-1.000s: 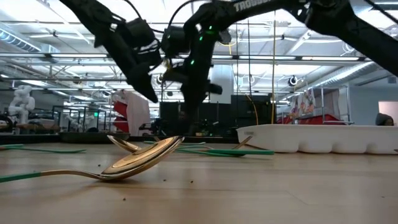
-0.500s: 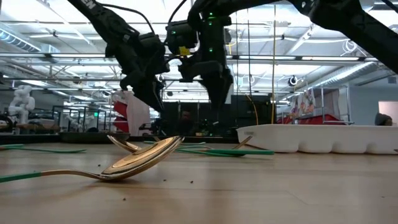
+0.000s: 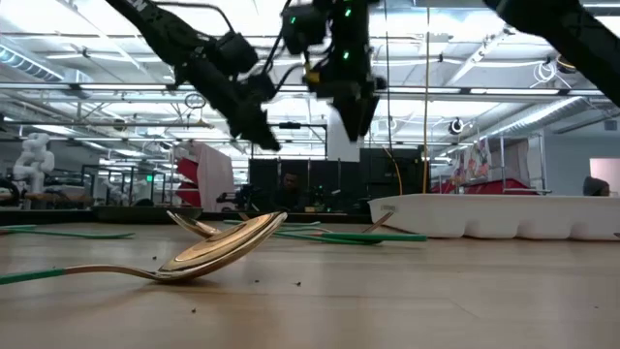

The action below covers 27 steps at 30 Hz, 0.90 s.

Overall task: Sort silverware
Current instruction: Put the green knife into the silverware tray

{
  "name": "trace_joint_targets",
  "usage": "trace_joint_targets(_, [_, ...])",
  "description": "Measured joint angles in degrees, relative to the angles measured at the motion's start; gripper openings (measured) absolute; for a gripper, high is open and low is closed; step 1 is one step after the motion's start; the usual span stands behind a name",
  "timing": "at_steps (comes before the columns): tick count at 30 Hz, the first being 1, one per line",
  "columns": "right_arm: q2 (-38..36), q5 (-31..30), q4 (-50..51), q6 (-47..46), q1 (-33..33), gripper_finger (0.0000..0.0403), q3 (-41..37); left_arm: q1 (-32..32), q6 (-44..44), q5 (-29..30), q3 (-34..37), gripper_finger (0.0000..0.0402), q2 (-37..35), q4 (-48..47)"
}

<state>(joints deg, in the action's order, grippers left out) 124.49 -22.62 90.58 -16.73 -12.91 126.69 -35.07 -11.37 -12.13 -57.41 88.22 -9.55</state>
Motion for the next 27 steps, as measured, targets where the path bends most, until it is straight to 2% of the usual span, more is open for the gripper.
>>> trace_joint_targets(3, [-2.0,-0.6,-0.3,3.2,0.0,0.0213,0.0,0.0,-0.7,-2.6,-1.6,0.0079,-2.5,-4.2])
trace_joint_targets(5, [-2.0,-0.8,-0.7,4.0,-0.1,0.0213,0.0,0.0,-2.6,-1.4,-2.6,0.0079,-4.2,-8.0])
trace_joint_targets(8, [-2.0,0.1,-1.0,4.8,-0.4,0.0213,0.0,-0.6,-1.5,1.9,-2.8,0.0079,-6.7,-8.9])
trace_joint_targets(12, [-4.8,0.0,-1.8,4.3,-0.7,0.0212,0.1,-0.8,-1.6,2.5,-2.7,0.0079,-9.5,-12.3])
trace_joint_targets(15, [-15.4,-2.3,-4.9,5.8,-1.2,0.0212,0.1,0.2,-1.5,-0.3,-2.7,0.0079,-10.2,-14.9])
trace_joint_targets(18, [-32.7,-4.1,-7.4,8.1,-2.5,0.0212,0.4,2.0,-0.1,-3.4,-2.7,0.0079,-10.1,-16.3])
trace_joint_targets(19, [-34.8,-4.4,-7.8,8.4,-2.6,0.0212,1.3,2.3,-1.1,-2.3,-2.7,0.0079,-10.1,-17.3])
trace_joint_targets(21, [-40.8,-3.4,-7.0,8.8,-3.7,0.0212,0.9,2.6,-5.8,5.0,-2.8,0.0079,-9.8,-18.8])
trace_joint_targets(23, [-36.8,-0.6,-6.8,8.1,-3.3,0.0212,0.7,2.5,-11.5,10.1,-2.9,0.008,-8.3,-20.8])
trace_joint_targets(27, [-27.5,1.3,-6.6,4.6,-2.3,0.0212,-0.6,1.5,-21.8,10.2,-2.9,0.0087,-4.5,-24.0])
